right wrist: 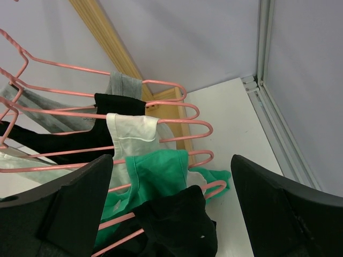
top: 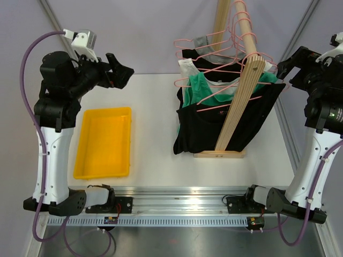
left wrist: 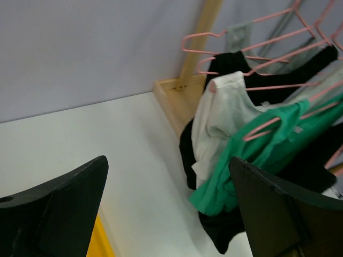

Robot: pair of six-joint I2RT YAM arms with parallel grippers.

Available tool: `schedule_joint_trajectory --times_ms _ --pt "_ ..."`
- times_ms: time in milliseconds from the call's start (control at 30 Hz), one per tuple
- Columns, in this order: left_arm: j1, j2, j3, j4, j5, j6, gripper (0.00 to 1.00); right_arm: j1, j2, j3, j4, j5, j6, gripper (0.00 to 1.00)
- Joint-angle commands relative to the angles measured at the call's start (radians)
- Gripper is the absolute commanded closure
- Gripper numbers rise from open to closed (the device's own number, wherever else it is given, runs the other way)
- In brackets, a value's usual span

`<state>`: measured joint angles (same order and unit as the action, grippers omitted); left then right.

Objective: Remove the tank top from the hanger
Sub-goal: Grab a hanger with a tank top on it with the left arm

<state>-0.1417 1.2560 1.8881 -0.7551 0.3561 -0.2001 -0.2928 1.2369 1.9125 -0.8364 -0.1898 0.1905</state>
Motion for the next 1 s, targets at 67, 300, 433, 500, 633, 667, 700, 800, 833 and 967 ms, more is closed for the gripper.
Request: schedule_joint_trajectory --times_ms 67,300,433,500,633,667,700,800,833,967 --pt "-0.114 0.057 0.13 -0.012 0.127 0.051 0.03 0.018 -0.022 -0.015 0.028 -0.045 -0.013 0.0" --pt "-0.297 0.137 0.207 -0.007 0.064 0.109 0.07 0.027 -0.039 -0.056 0.034 -0.054 -0.011 0.0" --pt "-0.422 0.181 0.221 0.013 0.02 0.146 0.08 0.029 -0.043 -0.078 0.04 -0.062 -0.01 0.0" --pt "-0.458 0.194 0.212 0.045 -0.003 0.159 0.1 0.029 -0.048 -0.092 0.045 -0.068 -0.008 0.01" --pt "-0.531 0.226 0.204 0.106 -0.038 0.175 0.12 0.03 -0.051 -0.11 0.051 -0.079 -0.005 0.01" --pt "-0.542 0.232 0.207 0.123 -0.048 0.179 0.12 0.029 -0.051 -0.113 0.051 -0.079 -0.005 0.0" --pt "-0.55 0.238 0.21 0.134 -0.052 0.179 0.13 0.029 -0.054 -0.115 0.051 -0.079 -0.005 0.01" --pt "-0.579 0.264 0.204 0.168 -0.051 0.177 0.14 0.029 -0.059 -0.118 0.053 -0.077 -0.005 0.01" --pt "-0.596 0.272 0.206 0.174 -0.051 0.179 0.15 0.029 -0.06 -0.119 0.054 -0.076 -0.005 0.01" --pt "-0.636 0.309 0.187 0.201 -0.072 0.185 0.17 0.029 -0.063 -0.124 0.053 -0.076 -0.008 0.01"
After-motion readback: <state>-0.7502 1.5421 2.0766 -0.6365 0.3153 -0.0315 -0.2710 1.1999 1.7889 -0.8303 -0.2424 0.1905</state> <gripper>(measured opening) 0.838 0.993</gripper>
